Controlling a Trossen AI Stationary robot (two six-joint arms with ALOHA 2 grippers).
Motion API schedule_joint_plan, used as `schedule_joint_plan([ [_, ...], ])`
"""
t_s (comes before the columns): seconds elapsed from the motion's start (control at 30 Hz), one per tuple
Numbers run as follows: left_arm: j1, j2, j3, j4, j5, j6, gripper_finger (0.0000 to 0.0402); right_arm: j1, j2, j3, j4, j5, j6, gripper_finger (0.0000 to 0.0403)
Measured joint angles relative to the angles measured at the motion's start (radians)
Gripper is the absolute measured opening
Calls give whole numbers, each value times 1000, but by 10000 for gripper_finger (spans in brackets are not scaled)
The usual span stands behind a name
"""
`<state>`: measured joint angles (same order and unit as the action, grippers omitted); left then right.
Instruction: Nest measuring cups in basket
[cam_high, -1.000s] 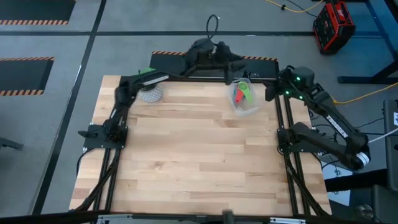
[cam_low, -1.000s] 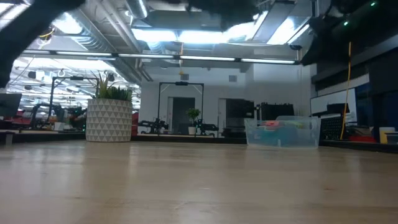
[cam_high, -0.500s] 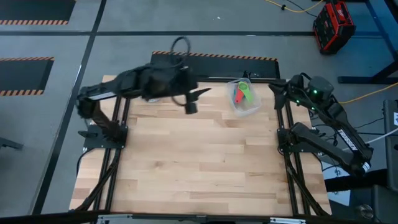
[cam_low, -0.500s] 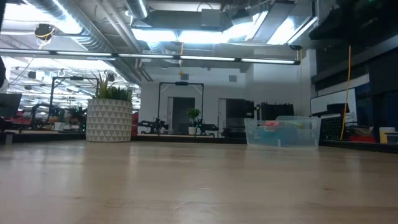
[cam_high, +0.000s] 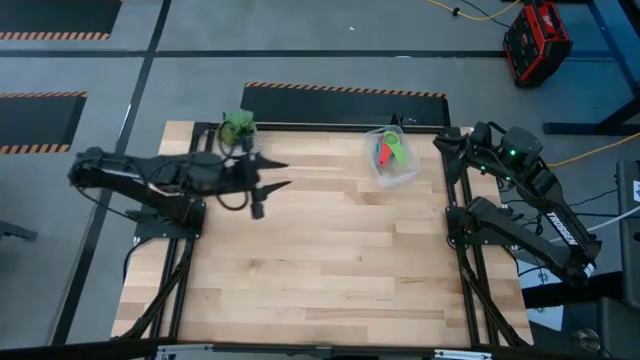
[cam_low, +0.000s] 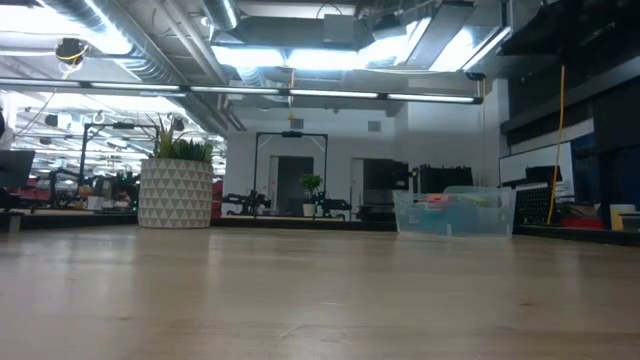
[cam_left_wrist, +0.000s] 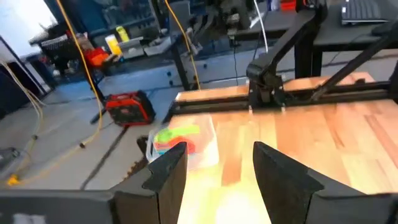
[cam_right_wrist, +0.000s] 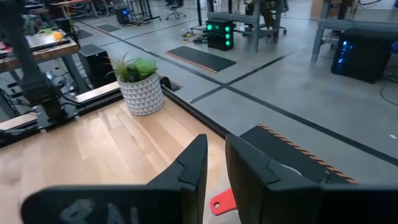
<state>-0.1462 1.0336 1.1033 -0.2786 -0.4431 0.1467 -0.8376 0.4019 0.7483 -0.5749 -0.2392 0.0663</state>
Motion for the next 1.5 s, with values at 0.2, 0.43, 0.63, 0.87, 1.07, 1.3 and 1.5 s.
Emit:
schedule_joint_plan([
  [0.2, -7, -244, -376, 196, -1, -81, 176, 7, 0, 0, 0, -7, -25, 63],
  [0.43, -7, -499, -758, 463, -1, -92, 176, 7, 0, 0, 0, -9, -23, 63],
  [0.63, -7, -706, -968, 569, -2, -86, 176, 8, 0, 0, -1, -9, 27, 63],
  [0.87, -7, -911, -1095, 557, -2, -58, 176, 8, 0, -1, -72, -9, 30, 63],
  [1.07, -7, -1000, -1095, 487, 2, -37, 176, 8, -1, -1, -84, -73, 28, 63],
  [1.3, -7, -1031, -1095, 472, -19, 13, 176, 8, -54, -1, -107, -205, -20, 63],
  [1.5, -7, -1031, -1095, 472, -46, -10, 176, 8, -197, -47, -139, -226, -21, 63],
])
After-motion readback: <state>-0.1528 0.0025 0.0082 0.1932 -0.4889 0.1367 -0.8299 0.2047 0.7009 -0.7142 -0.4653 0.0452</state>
